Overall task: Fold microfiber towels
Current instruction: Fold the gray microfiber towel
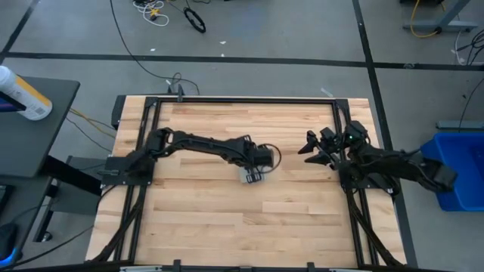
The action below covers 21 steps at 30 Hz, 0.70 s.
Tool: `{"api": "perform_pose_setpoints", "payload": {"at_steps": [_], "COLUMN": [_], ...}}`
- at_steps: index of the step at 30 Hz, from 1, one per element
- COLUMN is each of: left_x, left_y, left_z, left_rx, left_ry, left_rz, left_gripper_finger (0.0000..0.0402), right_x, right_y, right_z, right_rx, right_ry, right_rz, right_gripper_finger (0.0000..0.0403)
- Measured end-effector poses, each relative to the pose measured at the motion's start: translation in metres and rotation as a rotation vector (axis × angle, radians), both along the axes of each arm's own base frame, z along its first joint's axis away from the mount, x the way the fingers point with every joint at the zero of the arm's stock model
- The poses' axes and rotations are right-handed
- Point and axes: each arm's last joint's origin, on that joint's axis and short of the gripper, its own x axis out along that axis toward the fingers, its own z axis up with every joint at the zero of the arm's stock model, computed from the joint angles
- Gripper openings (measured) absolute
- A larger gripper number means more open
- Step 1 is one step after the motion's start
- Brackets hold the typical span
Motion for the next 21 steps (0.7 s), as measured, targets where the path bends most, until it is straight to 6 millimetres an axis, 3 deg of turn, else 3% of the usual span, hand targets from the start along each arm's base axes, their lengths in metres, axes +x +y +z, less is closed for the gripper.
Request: {"api": "perform_pose_setpoints", "payload": {"at_steps": [4,11,21], "left_x": [0.006,0.007,0.010], "left_y": [-0.012,-0.013,-0.025], "left_z": [-0.004,-0.002,-0.001], "left_rx": [-0.022,-0.031,-0.041], "left_ry": [0.009,-0.005,-0.041], "left_rz": [-0.035,-0.032,-0.058], "left_gripper_finger": [0.0021,0.0021,0.0021], "right_x": [0.002,0.003,0.002], "right_y": [-0.002,-0.003,-0.002], "right_z": [-0.005,-0.006,0.004], "right_rx": [-0.034,-0.048,-0.035], "right_ry": [0.004,0.003,-0.052], "right_rz": [-0.005,-0.010,-0.026], "right_gripper_finger": [0.0207,0.0166,0.0102]}}
